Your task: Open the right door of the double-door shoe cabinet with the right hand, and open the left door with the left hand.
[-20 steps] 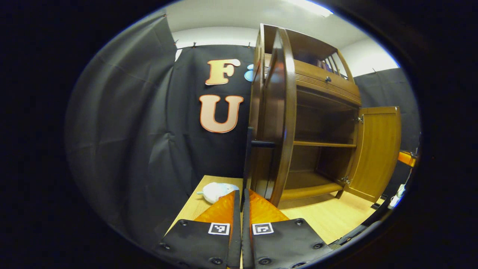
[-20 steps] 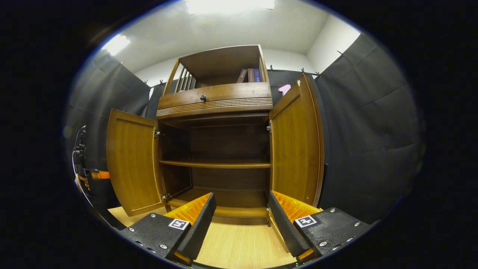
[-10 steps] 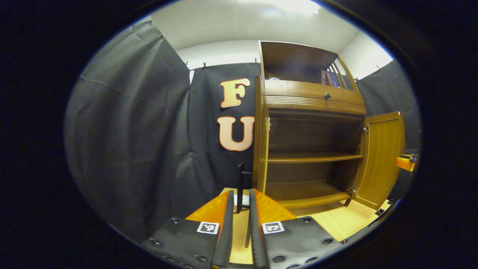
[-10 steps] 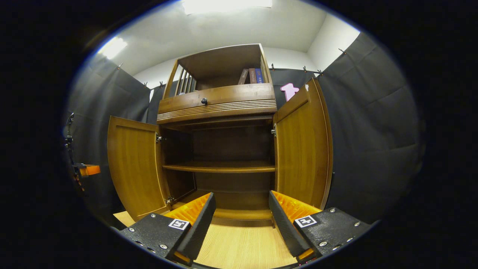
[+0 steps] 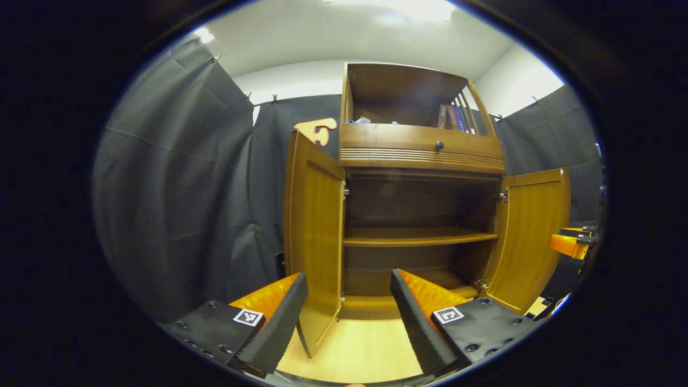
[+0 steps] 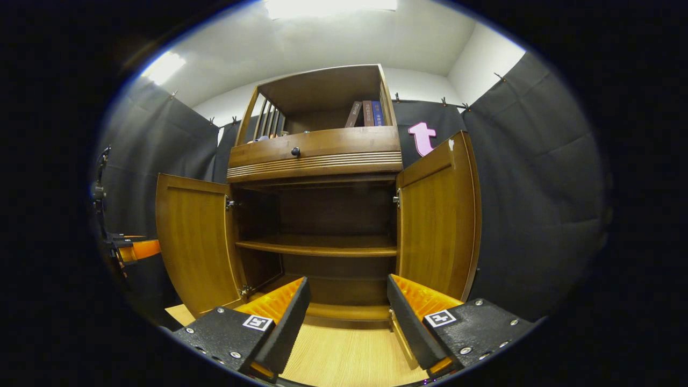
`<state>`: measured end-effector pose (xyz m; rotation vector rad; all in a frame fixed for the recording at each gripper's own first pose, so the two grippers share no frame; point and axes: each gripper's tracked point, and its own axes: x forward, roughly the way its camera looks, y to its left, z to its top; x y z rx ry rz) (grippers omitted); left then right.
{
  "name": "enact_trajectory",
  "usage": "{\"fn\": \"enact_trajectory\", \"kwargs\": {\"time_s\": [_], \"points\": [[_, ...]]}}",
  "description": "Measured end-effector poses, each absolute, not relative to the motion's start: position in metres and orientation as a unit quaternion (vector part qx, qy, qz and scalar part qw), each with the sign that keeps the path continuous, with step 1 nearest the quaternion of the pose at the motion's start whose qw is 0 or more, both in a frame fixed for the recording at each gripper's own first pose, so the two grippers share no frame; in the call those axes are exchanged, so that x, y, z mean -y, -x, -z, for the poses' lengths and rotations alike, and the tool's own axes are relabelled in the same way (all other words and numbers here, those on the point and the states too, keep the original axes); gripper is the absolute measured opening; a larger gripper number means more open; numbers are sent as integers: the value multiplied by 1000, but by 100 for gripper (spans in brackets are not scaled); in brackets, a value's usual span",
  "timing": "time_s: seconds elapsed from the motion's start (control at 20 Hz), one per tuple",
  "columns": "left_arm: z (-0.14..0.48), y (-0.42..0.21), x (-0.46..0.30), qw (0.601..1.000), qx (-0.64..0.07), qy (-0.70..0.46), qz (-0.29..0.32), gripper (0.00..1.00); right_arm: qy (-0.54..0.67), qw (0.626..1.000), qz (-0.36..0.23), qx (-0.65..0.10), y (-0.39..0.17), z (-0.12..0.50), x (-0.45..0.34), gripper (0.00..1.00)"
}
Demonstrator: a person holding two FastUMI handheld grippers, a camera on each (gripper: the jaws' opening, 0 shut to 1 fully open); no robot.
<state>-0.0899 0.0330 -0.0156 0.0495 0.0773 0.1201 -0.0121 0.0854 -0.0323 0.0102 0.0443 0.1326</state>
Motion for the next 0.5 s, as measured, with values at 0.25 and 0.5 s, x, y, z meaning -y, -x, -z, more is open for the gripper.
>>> {"fn": "enact_trajectory", "kwargs": {"time_s": [0.25,0.5], "points": [[13,84,-41,996,-41,-24,-80,100,-9,998,-61,-16,8,24,-84,83],[21,79,-52,995,-45,-25,-91,99,1,998,-58,-13,-3,23,-86,90]]}}
